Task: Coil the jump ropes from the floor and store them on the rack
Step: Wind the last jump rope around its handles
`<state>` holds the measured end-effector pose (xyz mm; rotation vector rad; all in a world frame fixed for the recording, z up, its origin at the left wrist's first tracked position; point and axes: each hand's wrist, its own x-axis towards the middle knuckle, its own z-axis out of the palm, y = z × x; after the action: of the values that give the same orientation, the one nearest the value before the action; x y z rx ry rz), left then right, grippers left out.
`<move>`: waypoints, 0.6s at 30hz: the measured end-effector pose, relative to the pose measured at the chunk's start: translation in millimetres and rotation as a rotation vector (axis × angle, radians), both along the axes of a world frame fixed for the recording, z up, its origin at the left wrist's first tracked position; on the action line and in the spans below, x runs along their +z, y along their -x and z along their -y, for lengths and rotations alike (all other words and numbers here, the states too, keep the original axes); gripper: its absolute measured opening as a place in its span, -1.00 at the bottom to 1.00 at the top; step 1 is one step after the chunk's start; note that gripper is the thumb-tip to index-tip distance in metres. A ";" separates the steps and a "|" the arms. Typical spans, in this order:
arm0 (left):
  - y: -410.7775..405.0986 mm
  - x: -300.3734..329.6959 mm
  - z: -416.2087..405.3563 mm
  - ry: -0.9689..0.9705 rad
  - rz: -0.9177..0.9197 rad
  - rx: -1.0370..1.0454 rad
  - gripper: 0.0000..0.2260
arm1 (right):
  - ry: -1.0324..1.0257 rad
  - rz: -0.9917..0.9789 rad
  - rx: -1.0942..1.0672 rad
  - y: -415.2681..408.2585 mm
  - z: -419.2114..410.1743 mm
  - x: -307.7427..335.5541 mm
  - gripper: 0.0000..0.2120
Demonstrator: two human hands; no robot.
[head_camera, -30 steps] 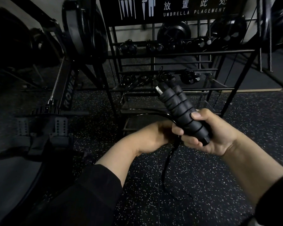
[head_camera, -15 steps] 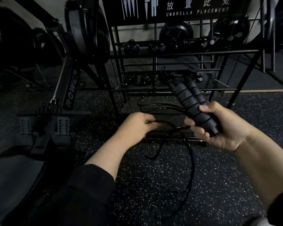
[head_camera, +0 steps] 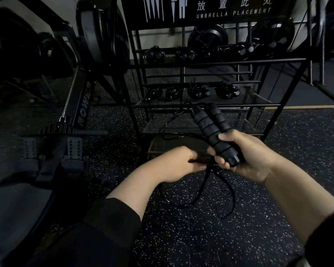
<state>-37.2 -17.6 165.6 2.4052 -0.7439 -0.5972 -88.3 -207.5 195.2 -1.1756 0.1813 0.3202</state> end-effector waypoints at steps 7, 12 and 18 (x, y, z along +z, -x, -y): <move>-27.0 -1.7 -26.6 0.599 -0.071 0.670 -0.75 | 0.047 -0.046 -0.123 -3.7 13.5 6.8 -0.83; -24.1 3.2 -30.9 0.746 -0.366 0.740 -0.77 | 0.069 -0.049 -0.179 -5.3 9.6 3.0 -0.86; -15.1 5.7 -26.0 0.431 -0.211 0.457 -0.77 | 0.051 -0.029 -0.156 -4.6 0.8 -0.2 -0.80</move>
<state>-22.2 8.4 171.3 1.9764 -0.1901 -0.4367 -83.7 -208.4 195.0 -1.1995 0.3064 0.1967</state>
